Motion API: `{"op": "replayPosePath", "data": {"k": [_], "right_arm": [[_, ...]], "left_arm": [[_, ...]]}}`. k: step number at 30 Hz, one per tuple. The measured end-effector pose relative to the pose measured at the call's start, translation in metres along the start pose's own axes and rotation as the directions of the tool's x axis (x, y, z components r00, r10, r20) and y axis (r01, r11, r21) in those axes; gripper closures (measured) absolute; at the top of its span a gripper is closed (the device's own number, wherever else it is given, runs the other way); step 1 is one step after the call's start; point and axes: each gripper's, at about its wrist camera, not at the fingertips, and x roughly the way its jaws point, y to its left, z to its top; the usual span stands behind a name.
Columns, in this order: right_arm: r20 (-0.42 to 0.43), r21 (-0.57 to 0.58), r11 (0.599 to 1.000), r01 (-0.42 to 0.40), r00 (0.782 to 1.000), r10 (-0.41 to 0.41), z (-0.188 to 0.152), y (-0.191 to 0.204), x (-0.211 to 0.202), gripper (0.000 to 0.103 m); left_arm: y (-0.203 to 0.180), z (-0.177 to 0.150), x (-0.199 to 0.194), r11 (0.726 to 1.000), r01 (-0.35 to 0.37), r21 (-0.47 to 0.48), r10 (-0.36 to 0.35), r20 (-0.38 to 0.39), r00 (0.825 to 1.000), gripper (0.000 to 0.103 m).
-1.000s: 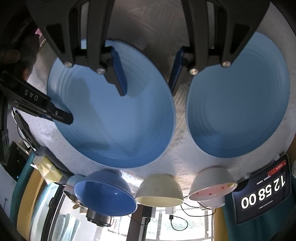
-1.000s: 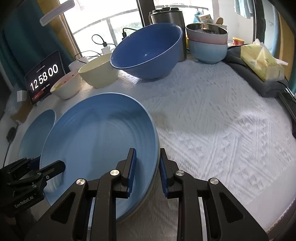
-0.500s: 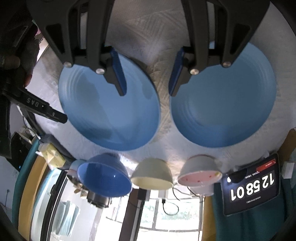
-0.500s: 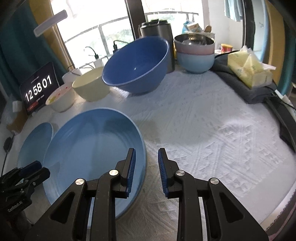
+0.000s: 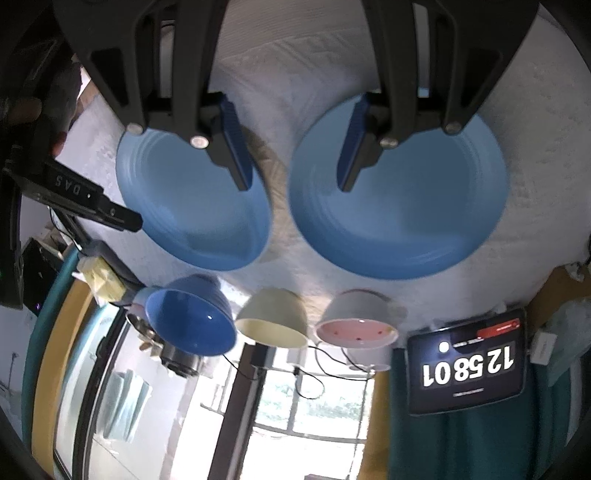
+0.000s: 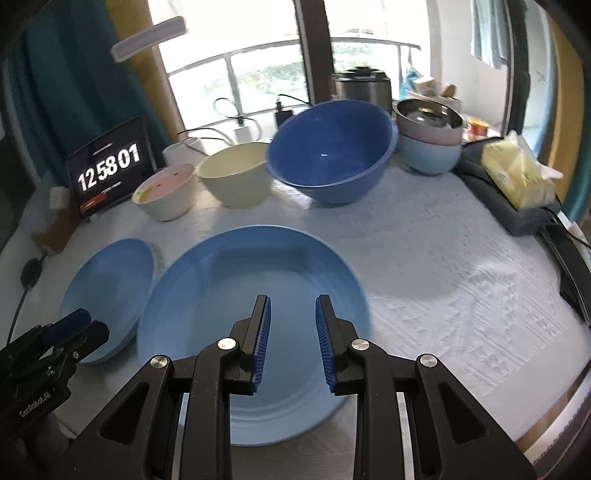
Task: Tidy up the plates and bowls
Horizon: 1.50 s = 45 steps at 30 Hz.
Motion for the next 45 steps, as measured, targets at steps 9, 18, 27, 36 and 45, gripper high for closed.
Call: {"op": "replayPosePath", "data": {"k": [9, 18, 27, 36, 45], "right_arm": [[-0.017, -0.059, 0.997, -0.045, 0.999, 0.044, 0.001, 0.038, 0.009, 0.076], [-0.035, -0.094, 0.993, -0.072, 0.997, 0.069, 0.008, 0.066, 0.019, 0.076], [-0.057, -0.128, 0.986, -0.105, 0.994, 0.098, 0.012, 0.093, 0.033, 0.076], [-0.086, -0.168, 0.976, -0.137, 0.989, 0.124, 0.016, 0.124, 0.05, 0.076], [-0.12, -0.19, 0.97, -0.149, 0.984, 0.128, 0.017, 0.142, 0.067, 0.076]], "left_arm": [[0.034, -0.002, -0.01, 0.998, -0.036, -0.045, 0.037, 0.02, 0.999, 0.053], [0.065, 0.002, -0.014, 0.993, -0.081, -0.089, 0.085, 0.041, 0.996, 0.053], [0.101, 0.001, -0.014, 0.98, -0.148, -0.133, 0.155, 0.041, 0.987, 0.05], [0.136, -0.001, -0.007, 0.96, -0.19, -0.204, 0.196, 0.011, 0.981, 0.041], [0.152, -0.005, 0.004, 0.955, -0.199, -0.221, 0.196, -0.034, 0.98, 0.041]]}}
